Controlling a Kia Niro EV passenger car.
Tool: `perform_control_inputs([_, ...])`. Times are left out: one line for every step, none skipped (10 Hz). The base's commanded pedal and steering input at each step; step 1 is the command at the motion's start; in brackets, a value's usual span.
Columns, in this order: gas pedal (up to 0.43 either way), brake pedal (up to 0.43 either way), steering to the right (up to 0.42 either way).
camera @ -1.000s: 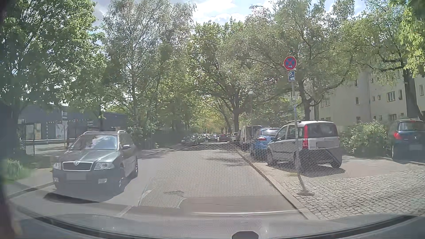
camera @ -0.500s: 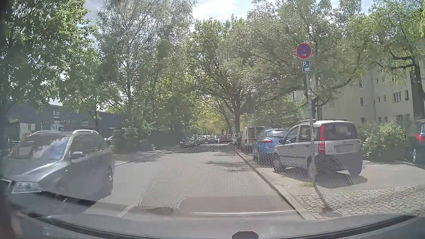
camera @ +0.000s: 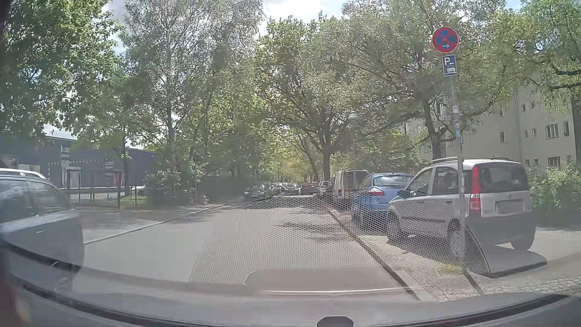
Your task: Follow the waypoints while adhering to traffic rules and regulations
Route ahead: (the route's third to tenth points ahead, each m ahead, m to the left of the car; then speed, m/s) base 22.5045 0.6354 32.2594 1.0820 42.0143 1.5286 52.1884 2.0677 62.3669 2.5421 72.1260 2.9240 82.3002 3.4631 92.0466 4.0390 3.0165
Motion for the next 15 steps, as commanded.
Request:
perform_control_inputs([0.020,0.024,-0.023])
perform_control_inputs([0.000,0.024,-0.023])
perform_control_inputs([0.000,0.024,-0.022])
perform_control_inputs([0.000,0.024,-0.020])
perform_control_inputs([0.000,0.024,-0.019])
perform_control_inputs([0.000,0.024,-0.015])
perform_control_inputs([0.000,0.024,-0.012])
perform_control_inputs([0.000,0.024,-0.011])
perform_control_inputs([0.000,0.024,-0.011])
perform_control_inputs([0.000,0.024,-0.010])
perform_control_inputs([0.000,0.024,-0.006])
perform_control_inputs([0.000,0.024,-0.006])
perform_control_inputs([0.000,0.024,-0.006])
perform_control_inputs([0.000,0.024,-0.006])
perform_control_inputs([0.000,0.024,-0.006])
